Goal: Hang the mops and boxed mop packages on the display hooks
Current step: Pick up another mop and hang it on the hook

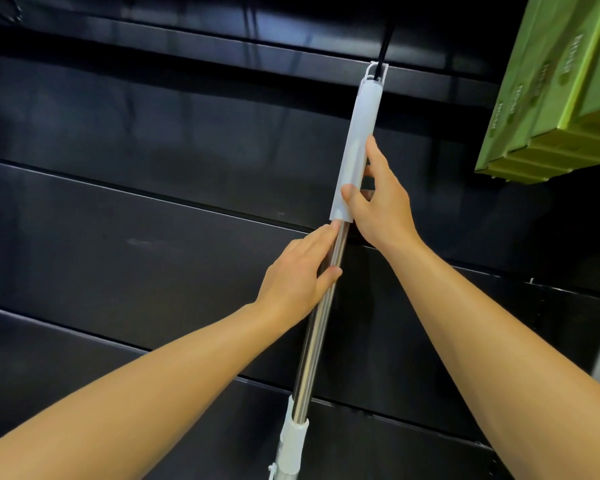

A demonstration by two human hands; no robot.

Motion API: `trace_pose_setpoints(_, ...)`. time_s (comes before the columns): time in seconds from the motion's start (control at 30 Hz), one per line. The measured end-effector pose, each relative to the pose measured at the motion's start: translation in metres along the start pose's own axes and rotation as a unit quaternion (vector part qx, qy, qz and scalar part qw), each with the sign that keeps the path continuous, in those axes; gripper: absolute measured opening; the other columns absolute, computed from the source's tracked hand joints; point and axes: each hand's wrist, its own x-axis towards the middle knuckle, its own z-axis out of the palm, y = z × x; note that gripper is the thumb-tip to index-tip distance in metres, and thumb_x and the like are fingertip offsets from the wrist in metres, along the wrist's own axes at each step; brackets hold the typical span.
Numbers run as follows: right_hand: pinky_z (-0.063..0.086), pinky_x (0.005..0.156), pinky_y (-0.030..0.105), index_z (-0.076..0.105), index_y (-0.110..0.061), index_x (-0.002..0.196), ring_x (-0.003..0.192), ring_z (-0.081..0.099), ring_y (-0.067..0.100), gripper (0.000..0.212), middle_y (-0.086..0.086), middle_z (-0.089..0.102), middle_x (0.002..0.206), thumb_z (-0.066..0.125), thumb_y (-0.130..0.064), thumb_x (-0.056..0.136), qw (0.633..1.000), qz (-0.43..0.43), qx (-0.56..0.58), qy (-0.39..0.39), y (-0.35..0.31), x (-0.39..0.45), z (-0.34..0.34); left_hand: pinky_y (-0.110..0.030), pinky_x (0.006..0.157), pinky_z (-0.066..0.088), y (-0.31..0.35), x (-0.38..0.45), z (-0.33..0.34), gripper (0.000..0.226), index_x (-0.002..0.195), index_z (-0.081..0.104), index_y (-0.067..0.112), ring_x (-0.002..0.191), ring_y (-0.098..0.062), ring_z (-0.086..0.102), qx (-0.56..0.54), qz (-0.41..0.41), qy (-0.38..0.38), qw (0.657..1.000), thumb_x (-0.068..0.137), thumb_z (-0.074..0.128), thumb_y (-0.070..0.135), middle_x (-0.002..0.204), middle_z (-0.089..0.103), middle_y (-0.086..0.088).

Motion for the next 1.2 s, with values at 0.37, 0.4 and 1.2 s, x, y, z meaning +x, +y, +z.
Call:
trace_pose_setpoints(0.37,0.045,0.105,0.041,0.032,-0.025,0.155,0.138,0.044,0.024,0.072,0.001,0.041,0.154,0.069,-0.025,0.093,0.95,0.014,-0.293,-0.106,-0.035,-0.096,-0.032,-0.037,0.12,0.021,0.006,-0.043,-0.059,0.067,0.156,0.023,0.023,0.151,-0.02,0.015,0.095,0.006,-0.082,0.992,0.099,0.053,0.04,0.164,0.019,-0.001)
trace_pose_setpoints(0.4,0.044,0.105,0.041,0.033,-0.024,0.154,0.139,0.042,0.024,0.072,0.001,0.041,0.154,0.069,-0.026,0.092,0.945,0.02,-0.307,-0.112,-0.042,-0.11,-0.034,-0.037,0.12,0.02,0.005,-0.054,-0.067,0.066,0.156,0.023,0.023,0.151,-0.019,0.014,0.095,0.007,-0.091,0.991,0.099,0.052,0.04,0.164,0.019,0.0)
trace_pose_setpoints(1.2,0.035,0.114,0.047,0.056,0.0,0.134,0.119,0.053,0.041,0.065,0.02,0.06,0.127,0.066,-0.035,0.081,0.815,0.219,-0.463,-0.271,-0.209,-0.57,-0.163,-0.043,0.116,0.029,0.147,-0.416,-0.133,0.062,0.143,0.049,0.01,0.137,-0.037,0.043,-0.111,0.181,-0.354,0.911,0.088,0.061,0.034,0.149,0.046,-0.016)
